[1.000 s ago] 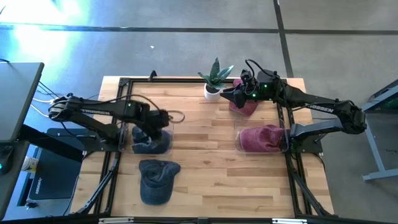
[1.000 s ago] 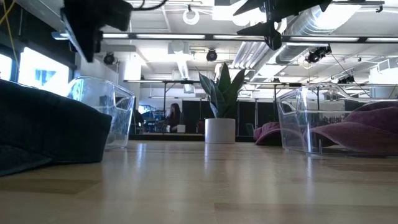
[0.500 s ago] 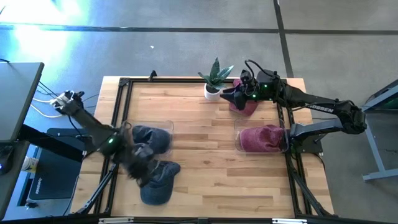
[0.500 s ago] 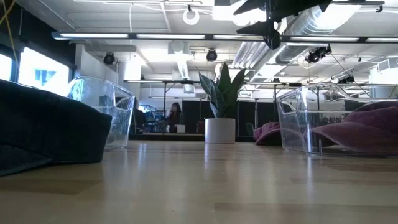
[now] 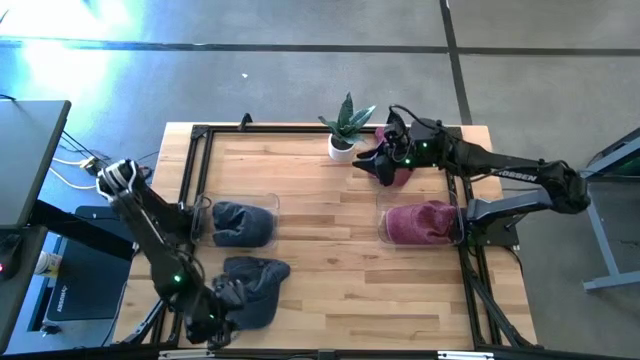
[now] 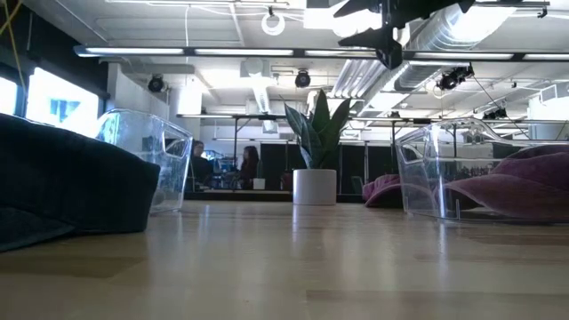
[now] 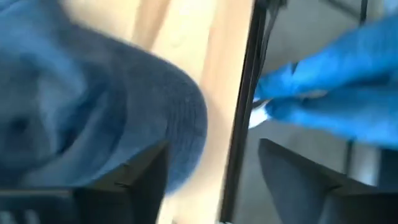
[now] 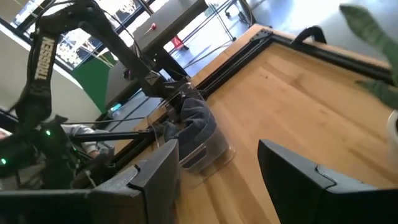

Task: Pick & Place hat
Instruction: Put the blue cap into the left transparent bin

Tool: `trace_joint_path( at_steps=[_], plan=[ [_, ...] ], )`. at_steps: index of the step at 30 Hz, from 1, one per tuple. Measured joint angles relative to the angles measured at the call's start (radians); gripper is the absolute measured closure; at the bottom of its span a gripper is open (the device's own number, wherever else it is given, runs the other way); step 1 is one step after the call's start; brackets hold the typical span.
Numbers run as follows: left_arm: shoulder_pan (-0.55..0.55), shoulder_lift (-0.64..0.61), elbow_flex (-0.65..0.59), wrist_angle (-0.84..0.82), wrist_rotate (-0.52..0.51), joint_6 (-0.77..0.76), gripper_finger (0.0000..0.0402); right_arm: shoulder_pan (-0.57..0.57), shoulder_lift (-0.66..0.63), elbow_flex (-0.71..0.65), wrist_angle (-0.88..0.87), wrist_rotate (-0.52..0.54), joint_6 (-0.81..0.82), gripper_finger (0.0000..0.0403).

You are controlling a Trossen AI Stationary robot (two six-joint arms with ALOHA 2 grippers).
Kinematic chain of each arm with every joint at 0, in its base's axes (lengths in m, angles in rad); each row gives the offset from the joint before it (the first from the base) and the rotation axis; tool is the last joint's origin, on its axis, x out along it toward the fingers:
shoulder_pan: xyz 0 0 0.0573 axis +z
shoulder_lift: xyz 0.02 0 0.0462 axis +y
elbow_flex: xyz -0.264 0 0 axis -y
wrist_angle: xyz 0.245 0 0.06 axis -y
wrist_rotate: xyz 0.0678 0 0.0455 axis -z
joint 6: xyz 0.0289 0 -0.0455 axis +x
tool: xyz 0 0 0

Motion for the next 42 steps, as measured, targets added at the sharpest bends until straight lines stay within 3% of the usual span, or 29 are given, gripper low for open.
trace_joint_path(
  at_steps=[4,11,16,22,33,38,42],
  plan=[
    [0.001,0.106,0.0,0.063,0.048,0.196,0.0107,0.048,0.0,0.0,-0.002,0.053,0.029,0.0187],
    [0.0,0.265,0.048,0.05,0.061,0.287,0.0105,0.095,0.0,0.0,-0.007,0.093,0.053,0.0187],
    [-0.01,0.353,0.153,0.011,-0.049,0.464,0.0115,0.11,0.0,0.0,-0.003,0.105,0.099,0.0187],
    [-0.021,0.426,0.251,-0.089,-0.155,0.503,0.0122,0.122,0.0,0.0,0.0,0.097,0.105,0.0187],
    [-0.039,0.484,0.269,-0.108,-0.335,0.55,0.0122,0.122,0.0,0.0,-0.006,0.088,0.116,0.0187],
    [-0.038,0.485,0.294,-0.129,-0.485,0.59,0.0122,0.122,0.0,0.0,-0.013,0.088,0.109,0.0187],
    [-0.013,0.49,0.294,-0.127,-0.512,0.584,0.0122,0.122,0.0,0.0,-0.013,0.084,0.106,0.0187]
  ],
)
